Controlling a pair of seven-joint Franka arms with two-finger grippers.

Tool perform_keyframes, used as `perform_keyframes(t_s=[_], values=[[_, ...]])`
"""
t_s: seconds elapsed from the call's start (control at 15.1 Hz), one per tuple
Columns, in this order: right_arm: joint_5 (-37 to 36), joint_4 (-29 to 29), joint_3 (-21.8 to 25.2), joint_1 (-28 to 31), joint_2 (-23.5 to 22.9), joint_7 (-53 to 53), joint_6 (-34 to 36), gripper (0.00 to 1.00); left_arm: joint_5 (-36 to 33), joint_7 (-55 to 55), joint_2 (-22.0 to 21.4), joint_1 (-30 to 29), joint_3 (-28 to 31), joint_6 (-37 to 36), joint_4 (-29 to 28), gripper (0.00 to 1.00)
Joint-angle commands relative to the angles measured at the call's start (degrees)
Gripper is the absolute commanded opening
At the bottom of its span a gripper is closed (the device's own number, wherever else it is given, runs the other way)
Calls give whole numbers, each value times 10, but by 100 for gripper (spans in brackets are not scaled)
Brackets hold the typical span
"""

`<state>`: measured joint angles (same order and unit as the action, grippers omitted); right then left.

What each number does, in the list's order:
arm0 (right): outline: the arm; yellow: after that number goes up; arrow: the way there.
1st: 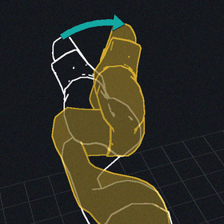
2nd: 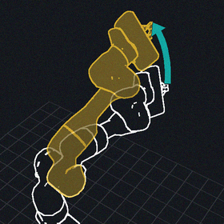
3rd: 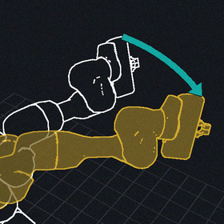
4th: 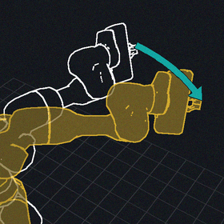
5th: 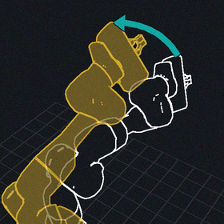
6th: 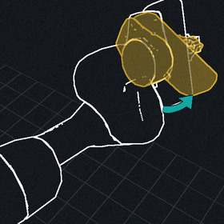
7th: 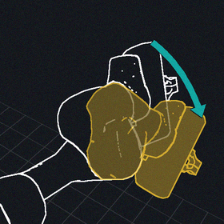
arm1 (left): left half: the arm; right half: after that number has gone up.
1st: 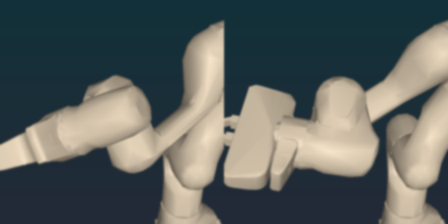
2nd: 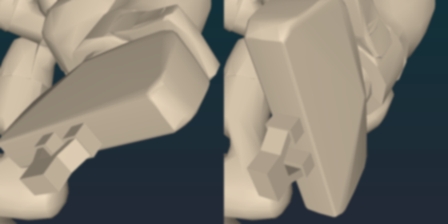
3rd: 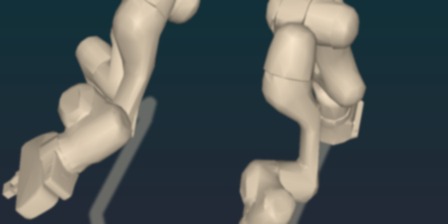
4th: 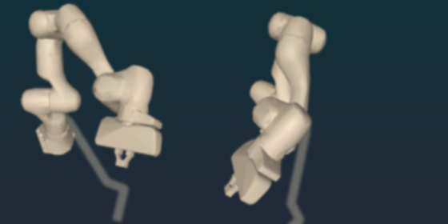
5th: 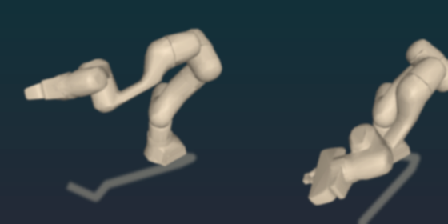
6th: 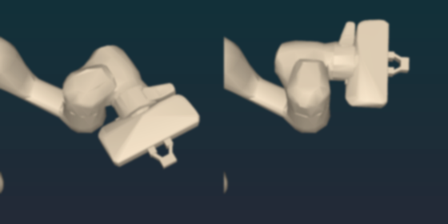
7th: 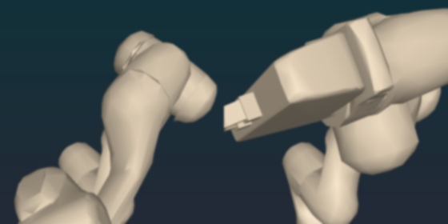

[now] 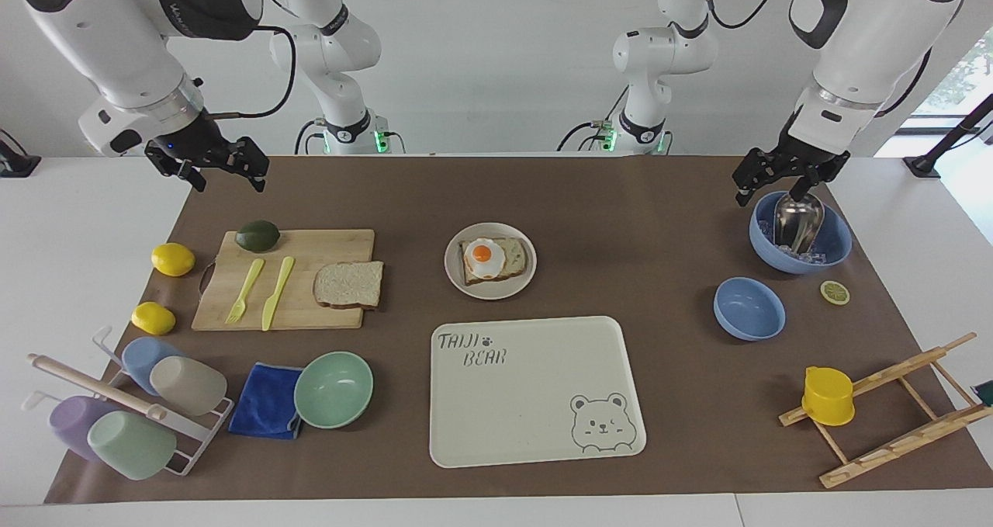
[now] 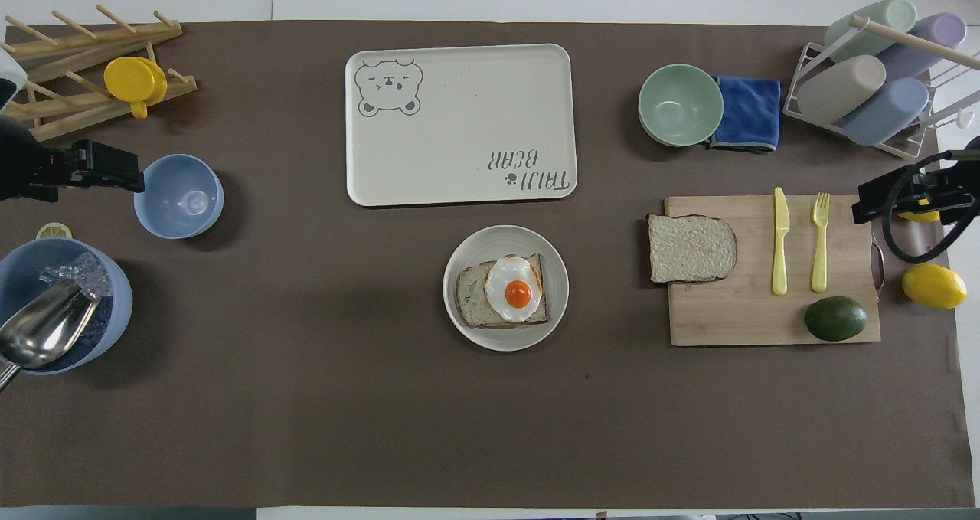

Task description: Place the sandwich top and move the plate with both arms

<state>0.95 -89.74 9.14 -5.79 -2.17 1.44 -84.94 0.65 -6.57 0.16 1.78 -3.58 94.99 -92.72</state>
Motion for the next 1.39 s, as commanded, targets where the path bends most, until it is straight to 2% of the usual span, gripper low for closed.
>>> perform_keyframes(t_s=[0.0,0.6,0.73,0.99,1.32], values=[[3,6,-2,2,-2,11,4,100,-6,-3,-9,1,1,4,-13,100],[3,4,-4,7,-1,10,1,100,-6,-2,-9,2,1,9,-13,100],[3,4,-21,21,-1,10,1,100,-6,-2,-9,2,1,7,-13,100],[2,4,-95,89,-1,9,2,100,-6,-2,-9,2,1,7,-13,100],[2,3,-94,90,-1,10,2,100,-6,-2,-9,1,1,5,-13,100]])
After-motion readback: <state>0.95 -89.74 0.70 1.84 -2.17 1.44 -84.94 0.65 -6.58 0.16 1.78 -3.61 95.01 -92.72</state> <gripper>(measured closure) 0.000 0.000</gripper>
